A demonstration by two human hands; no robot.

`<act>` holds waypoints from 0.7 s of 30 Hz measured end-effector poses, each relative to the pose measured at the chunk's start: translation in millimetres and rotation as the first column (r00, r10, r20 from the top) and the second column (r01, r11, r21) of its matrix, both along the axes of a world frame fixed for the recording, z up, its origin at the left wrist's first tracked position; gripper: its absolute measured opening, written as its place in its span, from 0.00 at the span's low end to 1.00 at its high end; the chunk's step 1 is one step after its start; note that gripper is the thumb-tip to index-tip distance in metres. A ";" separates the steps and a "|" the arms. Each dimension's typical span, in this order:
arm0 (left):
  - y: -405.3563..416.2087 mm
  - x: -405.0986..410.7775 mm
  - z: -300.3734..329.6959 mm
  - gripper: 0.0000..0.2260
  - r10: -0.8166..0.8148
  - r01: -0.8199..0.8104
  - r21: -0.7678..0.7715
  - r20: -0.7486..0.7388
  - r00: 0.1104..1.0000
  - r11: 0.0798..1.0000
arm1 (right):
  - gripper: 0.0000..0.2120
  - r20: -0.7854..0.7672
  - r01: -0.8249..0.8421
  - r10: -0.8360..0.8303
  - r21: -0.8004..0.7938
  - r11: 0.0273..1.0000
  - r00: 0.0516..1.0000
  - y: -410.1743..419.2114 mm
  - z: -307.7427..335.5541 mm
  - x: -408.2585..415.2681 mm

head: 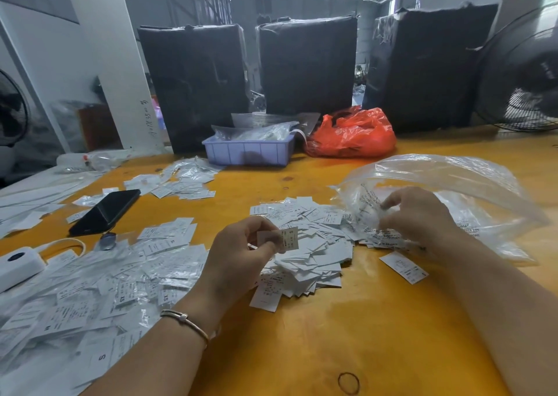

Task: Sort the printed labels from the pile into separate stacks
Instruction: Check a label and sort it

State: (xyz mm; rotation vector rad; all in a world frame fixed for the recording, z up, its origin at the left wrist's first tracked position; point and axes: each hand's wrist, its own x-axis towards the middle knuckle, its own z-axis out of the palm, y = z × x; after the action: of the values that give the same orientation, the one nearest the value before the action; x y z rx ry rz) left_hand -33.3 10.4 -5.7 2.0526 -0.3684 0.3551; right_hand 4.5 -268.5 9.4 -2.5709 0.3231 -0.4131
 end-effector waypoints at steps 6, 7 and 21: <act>-0.7 -1.5 1.1 0.10 -0.010 0.010 -0.017 -0.017 1.000 1.000 | 0.11 0.360 0.029 -0.139 0.295 0.955 0.923 1.2 3.5 -4.0; -0.6 -1.1 1.3 0.10 -0.015 0.014 -0.033 -0.029 0.999 0.999 | 0.09 0.438 0.021 -0.142 0.270 0.963 0.888 4.4 5.4 -4.8; -1.5 -7.4 11.0 0.03 -0.272 0.219 -0.299 -0.149 0.951 0.929 | 0.09 0.542 -0.533 0.130 0.702 0.473 0.830 63.2 3.1 -26.1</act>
State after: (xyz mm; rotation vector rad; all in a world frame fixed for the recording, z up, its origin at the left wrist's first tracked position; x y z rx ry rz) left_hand -40.7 9.0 5.3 1.7206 -0.4295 0.0527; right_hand -21.6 -205.3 12.5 -1.4557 -0.1597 -0.4882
